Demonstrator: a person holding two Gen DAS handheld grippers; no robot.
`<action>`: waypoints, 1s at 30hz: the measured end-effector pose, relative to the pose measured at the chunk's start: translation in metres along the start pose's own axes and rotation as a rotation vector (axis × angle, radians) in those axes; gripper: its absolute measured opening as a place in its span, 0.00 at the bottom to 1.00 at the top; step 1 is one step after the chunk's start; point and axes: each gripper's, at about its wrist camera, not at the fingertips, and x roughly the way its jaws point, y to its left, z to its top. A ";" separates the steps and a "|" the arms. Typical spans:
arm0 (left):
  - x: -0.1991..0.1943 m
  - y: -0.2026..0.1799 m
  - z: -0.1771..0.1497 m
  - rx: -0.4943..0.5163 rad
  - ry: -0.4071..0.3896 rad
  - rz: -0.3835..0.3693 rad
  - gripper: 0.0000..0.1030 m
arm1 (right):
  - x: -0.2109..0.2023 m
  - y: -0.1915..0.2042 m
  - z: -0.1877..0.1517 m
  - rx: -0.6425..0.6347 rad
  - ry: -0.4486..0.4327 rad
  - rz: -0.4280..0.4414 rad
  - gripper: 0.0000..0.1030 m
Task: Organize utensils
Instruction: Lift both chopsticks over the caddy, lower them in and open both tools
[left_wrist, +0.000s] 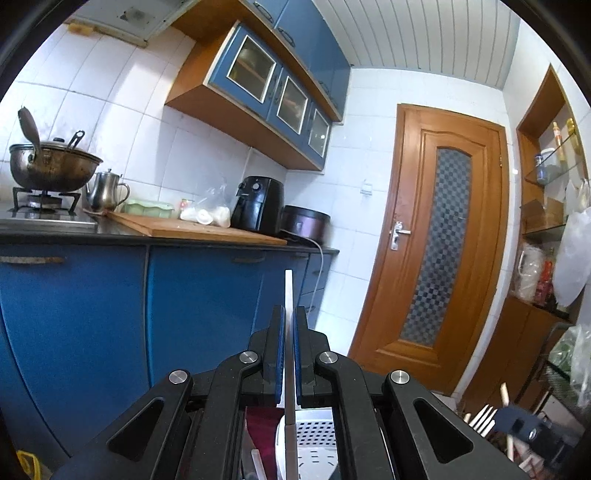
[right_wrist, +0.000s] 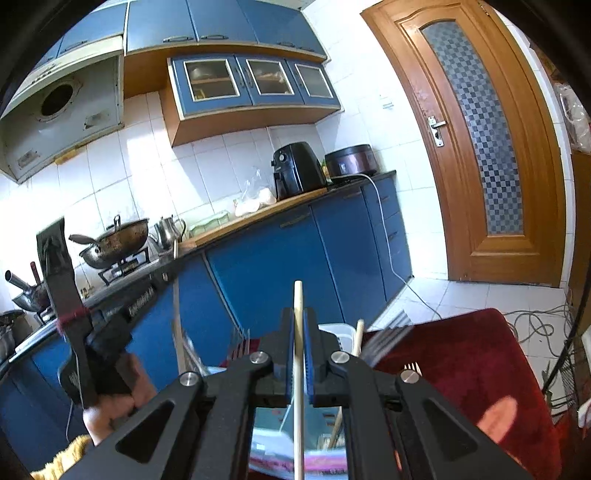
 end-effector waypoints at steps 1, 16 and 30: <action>0.001 0.001 -0.002 0.001 0.000 0.000 0.04 | 0.004 -0.003 0.001 0.008 -0.011 0.005 0.06; 0.007 0.006 -0.026 -0.019 0.010 -0.012 0.04 | 0.053 -0.003 0.021 -0.032 -0.161 -0.028 0.06; 0.011 0.006 -0.038 -0.010 0.045 -0.034 0.04 | 0.069 0.004 -0.003 -0.158 -0.160 -0.113 0.06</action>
